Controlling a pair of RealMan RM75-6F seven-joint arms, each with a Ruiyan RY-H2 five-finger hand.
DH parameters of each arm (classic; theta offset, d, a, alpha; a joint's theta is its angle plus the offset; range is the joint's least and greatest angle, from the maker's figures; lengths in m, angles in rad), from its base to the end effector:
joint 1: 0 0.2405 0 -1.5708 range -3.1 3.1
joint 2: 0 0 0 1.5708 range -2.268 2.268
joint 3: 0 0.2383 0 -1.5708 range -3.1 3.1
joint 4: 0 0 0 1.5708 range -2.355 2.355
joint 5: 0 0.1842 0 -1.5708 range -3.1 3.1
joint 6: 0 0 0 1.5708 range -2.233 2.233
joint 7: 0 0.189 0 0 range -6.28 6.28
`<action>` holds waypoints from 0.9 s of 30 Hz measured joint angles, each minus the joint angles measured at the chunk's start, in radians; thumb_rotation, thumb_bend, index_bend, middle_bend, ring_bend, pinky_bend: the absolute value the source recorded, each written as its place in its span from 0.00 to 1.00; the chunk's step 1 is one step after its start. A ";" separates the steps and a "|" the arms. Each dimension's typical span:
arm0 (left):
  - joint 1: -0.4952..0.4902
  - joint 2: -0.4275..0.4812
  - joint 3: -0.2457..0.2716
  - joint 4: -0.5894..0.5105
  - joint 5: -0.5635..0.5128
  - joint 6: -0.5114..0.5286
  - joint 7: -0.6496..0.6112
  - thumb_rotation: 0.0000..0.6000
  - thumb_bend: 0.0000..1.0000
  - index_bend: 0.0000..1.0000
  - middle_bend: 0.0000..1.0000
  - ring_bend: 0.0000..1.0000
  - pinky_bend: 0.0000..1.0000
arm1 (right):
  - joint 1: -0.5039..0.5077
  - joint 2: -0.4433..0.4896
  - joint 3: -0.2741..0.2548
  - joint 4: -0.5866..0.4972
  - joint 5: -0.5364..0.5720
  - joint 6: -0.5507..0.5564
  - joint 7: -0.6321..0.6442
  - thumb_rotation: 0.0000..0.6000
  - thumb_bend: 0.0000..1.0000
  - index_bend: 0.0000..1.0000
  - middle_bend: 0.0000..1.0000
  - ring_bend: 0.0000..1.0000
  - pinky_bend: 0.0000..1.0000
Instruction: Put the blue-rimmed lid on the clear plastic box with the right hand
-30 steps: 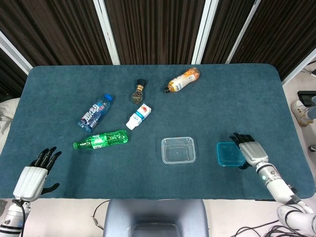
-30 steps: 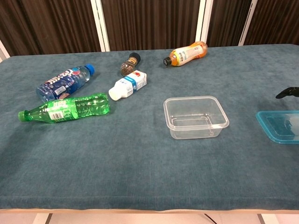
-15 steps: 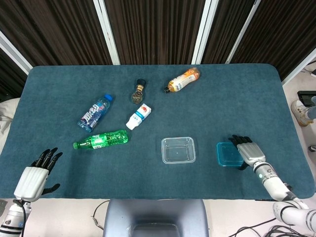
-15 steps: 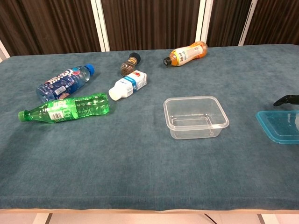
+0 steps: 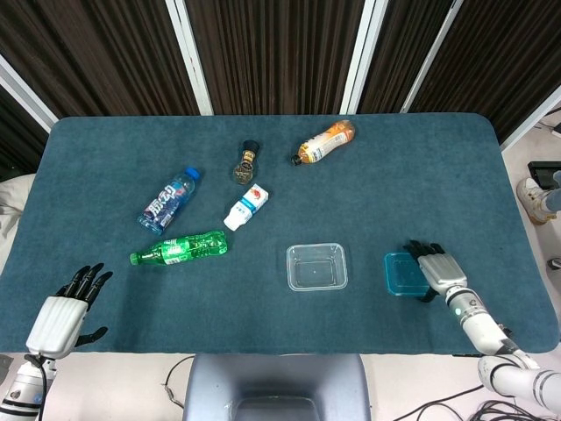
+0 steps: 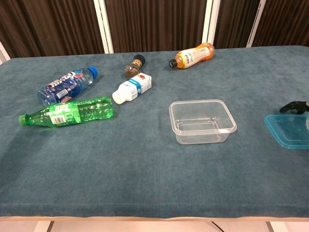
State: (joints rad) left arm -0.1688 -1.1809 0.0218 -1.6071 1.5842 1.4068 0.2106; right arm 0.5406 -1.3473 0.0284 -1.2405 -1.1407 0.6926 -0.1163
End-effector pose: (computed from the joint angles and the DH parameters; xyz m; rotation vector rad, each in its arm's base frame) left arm -0.2594 0.2285 0.1247 -1.6455 -0.7800 -0.8062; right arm -0.3232 -0.3317 0.0426 1.7713 -1.1543 0.3721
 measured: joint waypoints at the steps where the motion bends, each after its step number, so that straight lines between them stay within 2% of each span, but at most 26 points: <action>1: 0.000 0.000 0.000 0.000 0.000 0.000 0.000 1.00 0.43 0.15 0.06 0.08 0.40 | -0.003 -0.003 0.001 0.003 -0.004 0.008 0.005 1.00 0.07 0.07 0.24 0.41 0.28; 3: 0.000 0.000 0.001 0.000 0.000 0.000 0.001 1.00 0.43 0.15 0.06 0.08 0.40 | -0.007 -0.007 0.002 0.006 -0.013 0.021 0.016 1.00 0.09 0.12 0.32 0.50 0.44; 5: 0.000 0.000 0.001 -0.001 0.001 0.000 0.002 1.00 0.43 0.15 0.06 0.08 0.40 | -0.012 -0.010 0.004 0.010 -0.025 0.034 0.034 1.00 0.12 0.18 0.39 0.56 0.52; 9: 0.000 0.000 0.002 0.000 0.002 -0.001 0.004 1.00 0.43 0.15 0.06 0.08 0.40 | -0.022 -0.013 0.007 0.017 -0.049 0.061 0.060 1.00 0.14 0.31 0.49 0.66 0.60; 12: 0.000 0.000 0.003 -0.001 0.002 -0.002 0.005 1.00 0.43 0.15 0.06 0.08 0.40 | -0.031 -0.008 0.010 0.014 -0.069 0.084 0.086 1.00 0.14 0.35 0.51 0.68 0.62; 18: -0.001 -0.001 0.003 -0.002 0.001 -0.006 0.009 1.00 0.43 0.15 0.06 0.08 0.40 | -0.056 0.020 0.017 -0.033 -0.108 0.161 0.118 1.00 0.14 0.38 0.51 0.68 0.62; 27: -0.005 -0.004 0.005 -0.004 -0.001 -0.018 0.024 1.00 0.43 0.15 0.06 0.08 0.40 | -0.120 0.084 0.023 -0.258 -0.220 0.388 0.110 1.00 0.15 0.38 0.51 0.68 0.61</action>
State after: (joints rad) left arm -0.1739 -1.1848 0.0272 -1.6115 1.5828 1.3891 0.2343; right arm 0.4205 -1.2633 0.0515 -1.4988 -1.3612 1.0802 -0.0068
